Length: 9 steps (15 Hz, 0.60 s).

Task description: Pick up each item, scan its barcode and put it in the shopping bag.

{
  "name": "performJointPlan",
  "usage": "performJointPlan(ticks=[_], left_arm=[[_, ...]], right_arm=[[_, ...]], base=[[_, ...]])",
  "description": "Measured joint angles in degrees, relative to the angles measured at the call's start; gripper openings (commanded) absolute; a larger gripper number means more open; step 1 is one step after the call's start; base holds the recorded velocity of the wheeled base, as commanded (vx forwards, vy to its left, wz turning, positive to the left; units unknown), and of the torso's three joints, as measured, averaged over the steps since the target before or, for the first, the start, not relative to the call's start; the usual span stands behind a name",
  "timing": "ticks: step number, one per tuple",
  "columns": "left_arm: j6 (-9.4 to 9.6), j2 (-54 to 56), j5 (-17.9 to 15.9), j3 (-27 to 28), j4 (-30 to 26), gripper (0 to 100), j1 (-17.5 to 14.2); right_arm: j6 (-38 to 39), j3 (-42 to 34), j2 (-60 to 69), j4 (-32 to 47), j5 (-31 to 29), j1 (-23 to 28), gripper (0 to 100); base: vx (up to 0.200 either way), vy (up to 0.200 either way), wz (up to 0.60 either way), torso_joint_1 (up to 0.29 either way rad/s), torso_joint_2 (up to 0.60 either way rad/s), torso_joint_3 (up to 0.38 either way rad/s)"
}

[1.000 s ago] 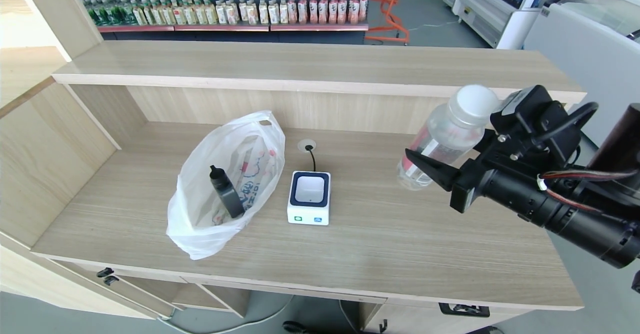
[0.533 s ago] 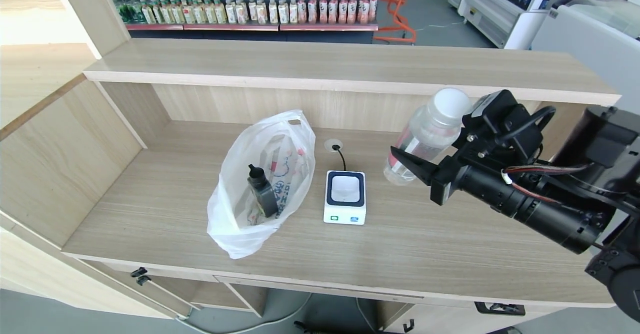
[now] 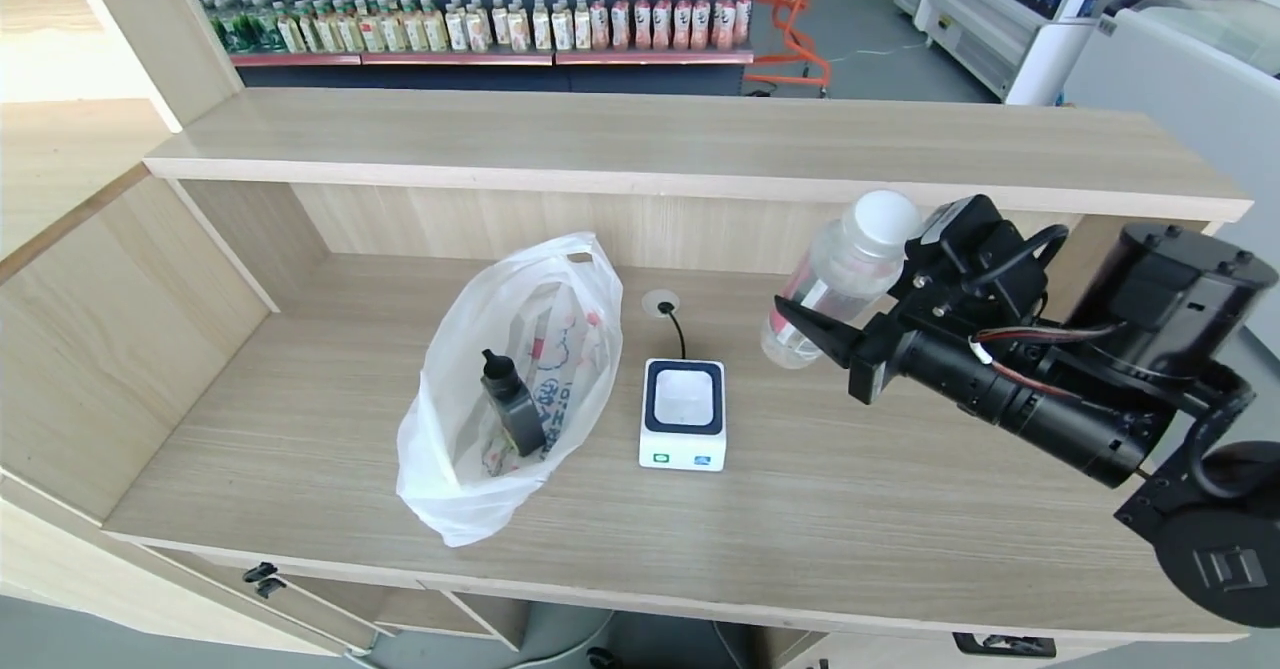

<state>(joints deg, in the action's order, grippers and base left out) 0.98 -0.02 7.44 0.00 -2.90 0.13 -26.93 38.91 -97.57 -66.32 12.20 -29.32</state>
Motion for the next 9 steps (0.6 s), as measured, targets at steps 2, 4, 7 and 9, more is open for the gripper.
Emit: performJointPlan(ticks=[2,4,7,9], left_arm=[[-0.13,0.0,0.0,0.0,0.0,100,0.0],[-0.16,0.0,0.0,0.0,0.0,100,0.0],[-0.18,0.0,0.0,0.0,0.0,100,0.0],[-0.18,0.0,0.0,0.0,0.0,100,-0.1]], right_arm=[[0.0,0.0,-1.4,-1.3,1.3,0.4,0],[0.0,0.0,-3.1,-2.9,2.4,0.8,0],[-0.1,-0.4,-6.4,-6.8,4.2,0.7,0],[-0.8,-0.4,-9.0,-9.7,6.9,0.5,0]], base=[[0.0,0.0,0.0,0.0,0.0,0.0],[0.0,0.0,0.0,0.0,0.0,0.0],[0.0,0.0,0.0,0.0,0.0,0.0],[0.0,0.0,0.0,0.0,0.0,0.0]])
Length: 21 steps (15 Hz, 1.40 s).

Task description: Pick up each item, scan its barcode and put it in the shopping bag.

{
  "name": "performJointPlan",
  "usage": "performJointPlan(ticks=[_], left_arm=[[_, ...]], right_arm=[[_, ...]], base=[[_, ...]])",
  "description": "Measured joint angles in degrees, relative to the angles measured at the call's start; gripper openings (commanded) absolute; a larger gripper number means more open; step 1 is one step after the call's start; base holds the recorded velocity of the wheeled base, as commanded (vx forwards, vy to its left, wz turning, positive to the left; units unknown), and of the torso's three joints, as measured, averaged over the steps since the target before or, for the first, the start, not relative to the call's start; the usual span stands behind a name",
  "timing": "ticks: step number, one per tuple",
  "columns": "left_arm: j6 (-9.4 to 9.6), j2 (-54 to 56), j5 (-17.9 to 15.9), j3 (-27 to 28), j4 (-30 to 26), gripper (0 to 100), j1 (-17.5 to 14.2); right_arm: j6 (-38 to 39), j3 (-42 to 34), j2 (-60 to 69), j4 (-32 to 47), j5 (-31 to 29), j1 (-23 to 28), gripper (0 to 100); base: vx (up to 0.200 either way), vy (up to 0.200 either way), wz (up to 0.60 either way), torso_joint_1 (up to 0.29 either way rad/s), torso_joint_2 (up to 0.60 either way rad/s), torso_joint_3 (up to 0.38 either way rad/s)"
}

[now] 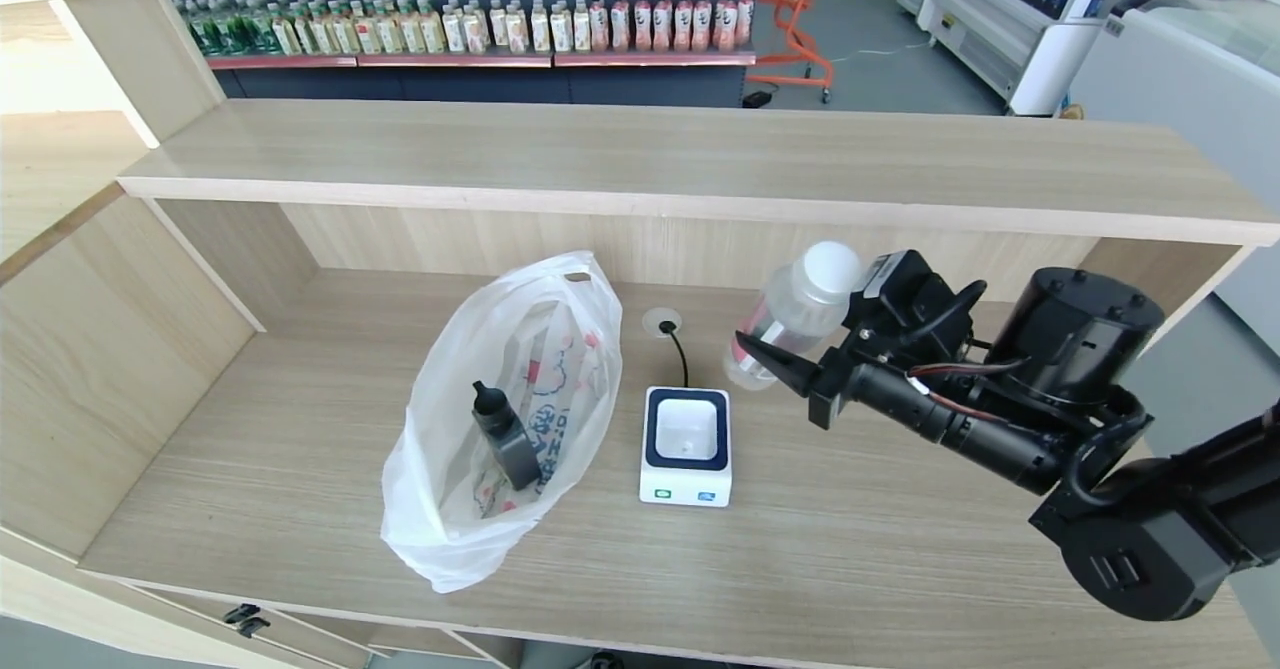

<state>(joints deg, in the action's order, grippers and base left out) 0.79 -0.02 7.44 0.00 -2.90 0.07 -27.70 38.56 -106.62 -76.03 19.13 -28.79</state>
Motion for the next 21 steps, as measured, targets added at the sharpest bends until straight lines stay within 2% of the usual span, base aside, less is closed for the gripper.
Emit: performJointPlan(ticks=[5,8,13,15,21], left_arm=[[-0.01,0.0,0.0,0.0,0.0,100,0.0],[-0.01,0.0,0.0,0.0,0.0,100,0.0],[0.0,0.0,0.0,0.0,0.0,100,0.0],[-0.01,0.0,0.0,0.0,0.0,100,0.0],[-0.01,0.0,0.0,0.0,0.0,100,0.0]], right_arm=[[-2.3,-0.5,-4.8,-5.0,4.3,0.2,0],[-2.4,-2.3,-6.3,-6.2,5.0,0.2,0],[-2.4,-5.5,-10.1,-13.6,6.5,0.2,0],[-3.3,-5.9,-12.2,-13.8,7.6,0.2,0],[-5.3,0.3,-16.5,-13.9,10.5,1.2,0]], base=[[0.0,0.0,0.0,0.0,0.0,0.0],[0.0,0.0,0.0,0.0,0.0,0.0],[0.0,0.0,0.0,0.0,0.0,0.0],[0.0,0.0,0.0,0.0,0.0,0.0],[0.0,0.0,0.0,0.0,0.0,0.0]])
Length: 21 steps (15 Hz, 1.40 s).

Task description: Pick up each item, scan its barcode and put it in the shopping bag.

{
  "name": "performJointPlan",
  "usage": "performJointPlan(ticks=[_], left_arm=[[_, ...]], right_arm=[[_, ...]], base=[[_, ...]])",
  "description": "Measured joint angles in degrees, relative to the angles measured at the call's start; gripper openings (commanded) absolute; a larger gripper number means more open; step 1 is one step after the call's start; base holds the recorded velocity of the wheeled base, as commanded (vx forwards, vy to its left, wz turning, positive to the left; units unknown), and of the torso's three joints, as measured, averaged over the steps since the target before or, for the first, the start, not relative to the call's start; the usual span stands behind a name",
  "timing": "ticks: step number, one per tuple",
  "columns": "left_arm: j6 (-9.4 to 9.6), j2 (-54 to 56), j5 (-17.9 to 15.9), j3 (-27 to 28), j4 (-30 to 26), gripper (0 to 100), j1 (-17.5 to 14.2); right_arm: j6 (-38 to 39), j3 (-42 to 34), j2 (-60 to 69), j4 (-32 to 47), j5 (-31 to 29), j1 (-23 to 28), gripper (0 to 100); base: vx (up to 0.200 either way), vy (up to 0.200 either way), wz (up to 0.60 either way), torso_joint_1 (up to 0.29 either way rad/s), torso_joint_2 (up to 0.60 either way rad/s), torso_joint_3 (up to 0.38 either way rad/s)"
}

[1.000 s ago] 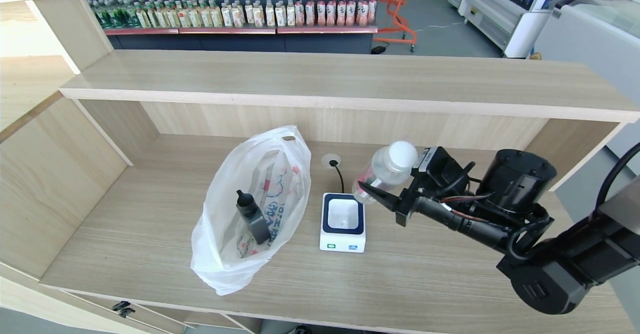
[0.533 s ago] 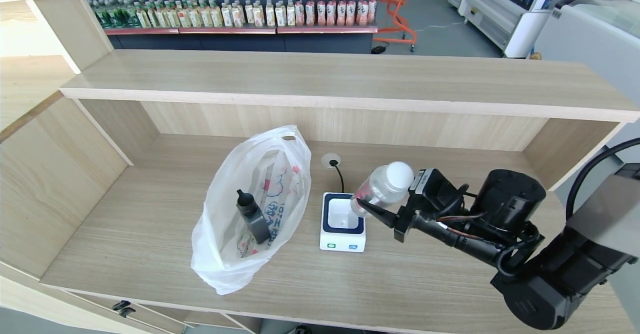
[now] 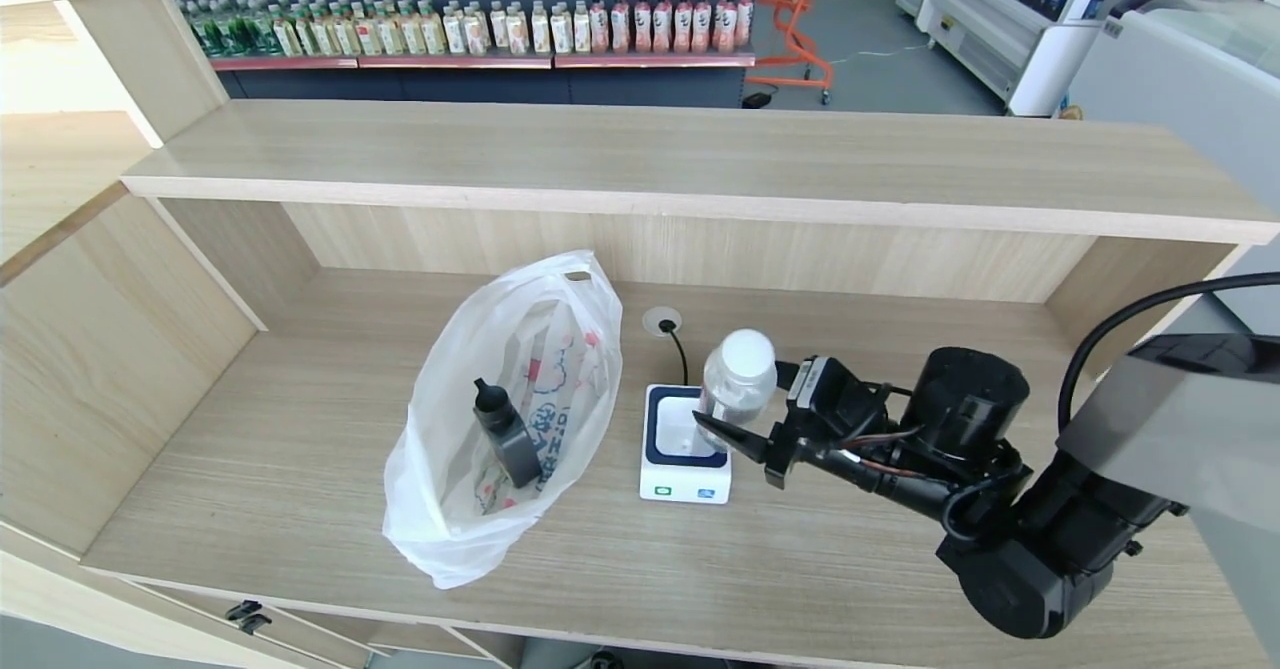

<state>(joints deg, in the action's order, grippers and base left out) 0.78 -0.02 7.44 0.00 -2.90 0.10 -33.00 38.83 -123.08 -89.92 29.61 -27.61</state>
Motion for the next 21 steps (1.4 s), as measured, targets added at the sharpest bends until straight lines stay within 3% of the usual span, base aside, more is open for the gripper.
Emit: performJointPlan(ticks=[3,21], left_arm=[[0.01,0.0,0.0,0.0,0.0,100,0.0],[0.01,0.0,0.0,0.0,0.0,100,0.0]], right_arm=[[0.1,3.9,-0.8,0.1,3.0,1.4,0],[-0.1,9.3,-3.2,0.0,3.4,0.3,0]], base=[[0.0,0.0,0.0,0.0,0.0,0.0],[0.0,0.0,0.0,0.0,0.0,0.0]])
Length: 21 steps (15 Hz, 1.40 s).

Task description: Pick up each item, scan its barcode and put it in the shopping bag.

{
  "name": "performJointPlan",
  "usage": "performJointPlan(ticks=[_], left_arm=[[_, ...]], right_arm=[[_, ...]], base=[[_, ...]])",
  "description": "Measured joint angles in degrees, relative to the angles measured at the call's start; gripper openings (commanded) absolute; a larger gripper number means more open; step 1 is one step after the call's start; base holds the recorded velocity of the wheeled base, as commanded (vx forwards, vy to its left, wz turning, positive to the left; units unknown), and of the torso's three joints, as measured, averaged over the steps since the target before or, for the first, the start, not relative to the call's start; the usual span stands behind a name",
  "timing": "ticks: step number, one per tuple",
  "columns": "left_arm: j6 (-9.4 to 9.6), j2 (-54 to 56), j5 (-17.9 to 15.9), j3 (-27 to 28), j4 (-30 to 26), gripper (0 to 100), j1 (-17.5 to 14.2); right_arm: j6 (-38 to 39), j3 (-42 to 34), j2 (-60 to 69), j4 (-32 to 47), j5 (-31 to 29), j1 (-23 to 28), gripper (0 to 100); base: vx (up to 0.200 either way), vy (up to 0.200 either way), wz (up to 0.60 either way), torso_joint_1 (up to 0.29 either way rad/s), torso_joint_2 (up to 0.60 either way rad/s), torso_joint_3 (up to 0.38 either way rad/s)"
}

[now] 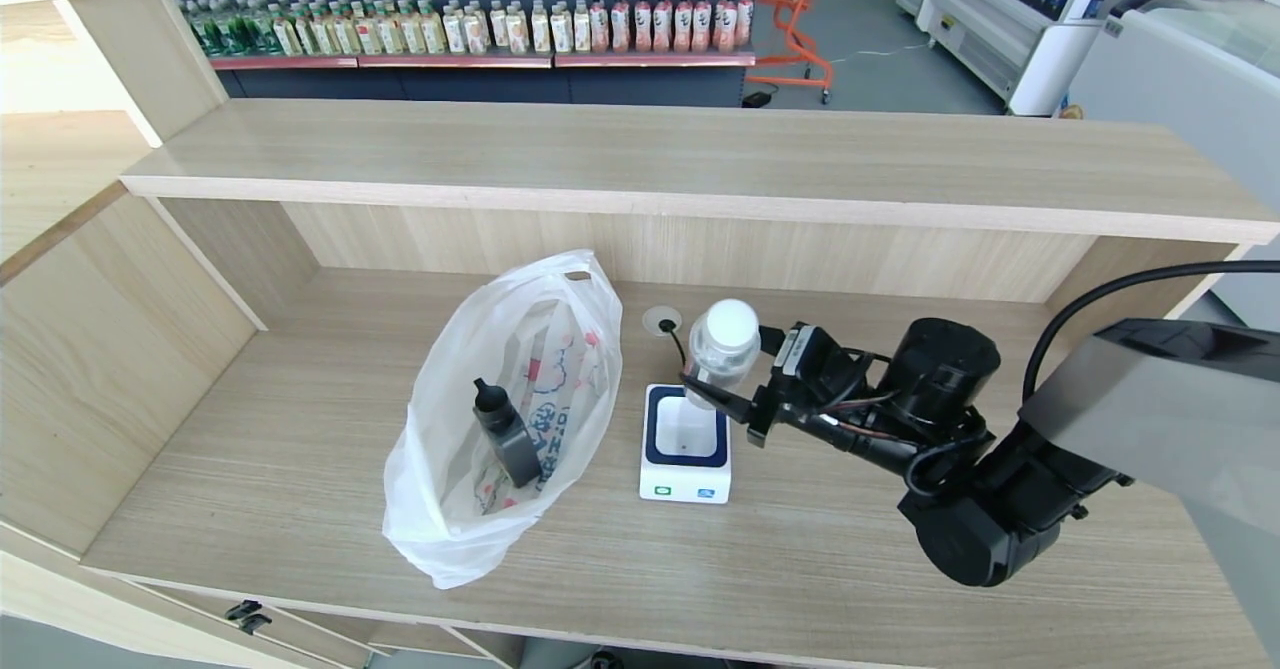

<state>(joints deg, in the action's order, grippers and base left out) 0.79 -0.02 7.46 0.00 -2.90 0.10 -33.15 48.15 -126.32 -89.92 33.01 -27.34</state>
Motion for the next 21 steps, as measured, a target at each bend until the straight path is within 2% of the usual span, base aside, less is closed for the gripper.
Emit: performJointPlan(ticks=[11,17,21], left_arm=[[-0.01,0.0,0.0,0.0,0.0,100,0.0],[-0.01,0.0,0.0,0.0,0.0,100,0.0],[0.0,0.0,0.0,0.0,0.0,100,0.0]], right_arm=[[0.2,0.7,0.2,0.0,0.8,0.0,0],[15.0,-4.9,9.4,0.0,-1.1,1.3,0],[26.0,-14.9,19.9,1.7,-4.7,1.3,0]], base=[[0.0,0.0,0.0,0.0,0.0,0.0],[0.0,0.0,0.0,0.0,0.0,0.0],[0.0,0.0,0.0,0.0,0.0,0.0]])
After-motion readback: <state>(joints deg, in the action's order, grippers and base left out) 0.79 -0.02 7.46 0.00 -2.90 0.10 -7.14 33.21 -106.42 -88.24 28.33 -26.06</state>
